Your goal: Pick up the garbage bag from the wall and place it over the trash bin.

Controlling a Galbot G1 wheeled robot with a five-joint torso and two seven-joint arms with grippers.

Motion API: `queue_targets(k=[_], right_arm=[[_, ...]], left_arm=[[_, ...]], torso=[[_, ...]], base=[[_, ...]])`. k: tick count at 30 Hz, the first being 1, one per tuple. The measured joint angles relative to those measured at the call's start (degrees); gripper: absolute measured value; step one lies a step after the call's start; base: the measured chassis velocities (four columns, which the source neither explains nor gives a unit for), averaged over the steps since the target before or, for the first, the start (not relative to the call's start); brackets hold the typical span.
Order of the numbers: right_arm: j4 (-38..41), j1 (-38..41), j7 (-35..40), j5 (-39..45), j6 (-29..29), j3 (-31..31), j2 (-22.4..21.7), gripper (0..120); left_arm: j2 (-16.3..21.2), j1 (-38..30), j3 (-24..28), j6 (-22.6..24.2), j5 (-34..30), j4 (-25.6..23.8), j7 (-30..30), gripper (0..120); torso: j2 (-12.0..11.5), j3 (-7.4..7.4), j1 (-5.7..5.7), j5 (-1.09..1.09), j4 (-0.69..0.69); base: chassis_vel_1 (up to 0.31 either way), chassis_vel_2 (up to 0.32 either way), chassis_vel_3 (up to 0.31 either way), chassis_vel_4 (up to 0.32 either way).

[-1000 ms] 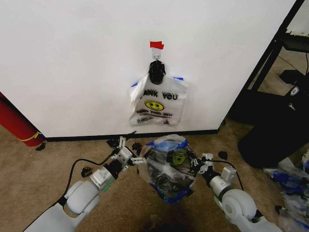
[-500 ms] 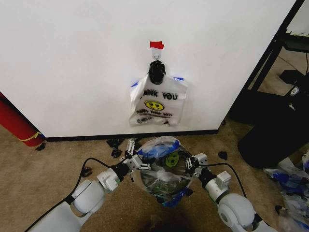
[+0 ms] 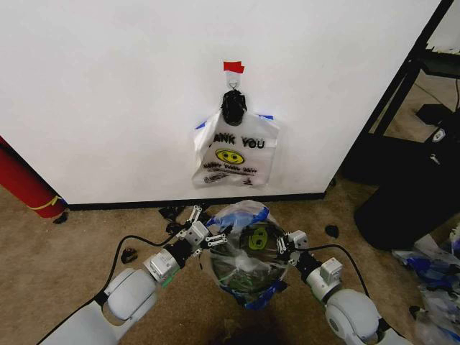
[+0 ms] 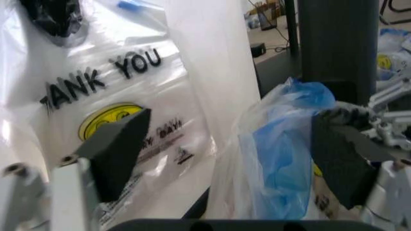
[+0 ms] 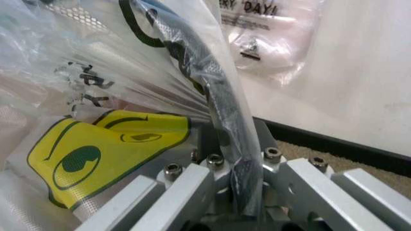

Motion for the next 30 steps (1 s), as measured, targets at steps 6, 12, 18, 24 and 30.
queue_targets(k=[6,12,18,24,30], right_arm=[[0.02,-0.01,-2.62,-1.16,0.87,0.01,-0.34,0],[0.05,-0.60,-9.81,-3.23,4.92,0.88,-1.08,0],[-3.38,-0.37,-19.21,-5.34,11.43,3.73,-1.29,0],[-7.31,0.94,-29.17,-2.28,17.98,6.20,-1.01,0],[-8.86,1.29,-34.38,3.24,20.50,7.34,-0.82,0]], left_arm=[[-0.18,-1.38,0.02,0.97,-2.46,1.21,0.16,93],[-0.39,-2.85,0.03,2.80,-5.18,3.04,-1.02,81],[0.66,-3.79,-1.25,4.28,-8.66,5.90,-2.01,73],[0.91,-3.84,-1.80,3.83,-9.77,9.11,2.36,74],[0.12,-3.97,-1.75,2.62,-8.61,12.47,5.97,78]], torso=[[0.00,0.00,0.00,-0.01,0.00],[0.00,0.00,0.00,-0.01,0.00],[0.00,0.00,0.00,-0.01,0.00],[0.00,0.00,0.00,0.00,0.00],[0.00,0.00,0.00,-0.01,0.00]], base=[[0.000,0.000,0.000,0.000],[0.000,0.000,0.000,0.000],[0.000,0.000,0.000,0.000],[0.000,0.000,0.000,0.000],[0.000,0.000,0.000,0.000]])
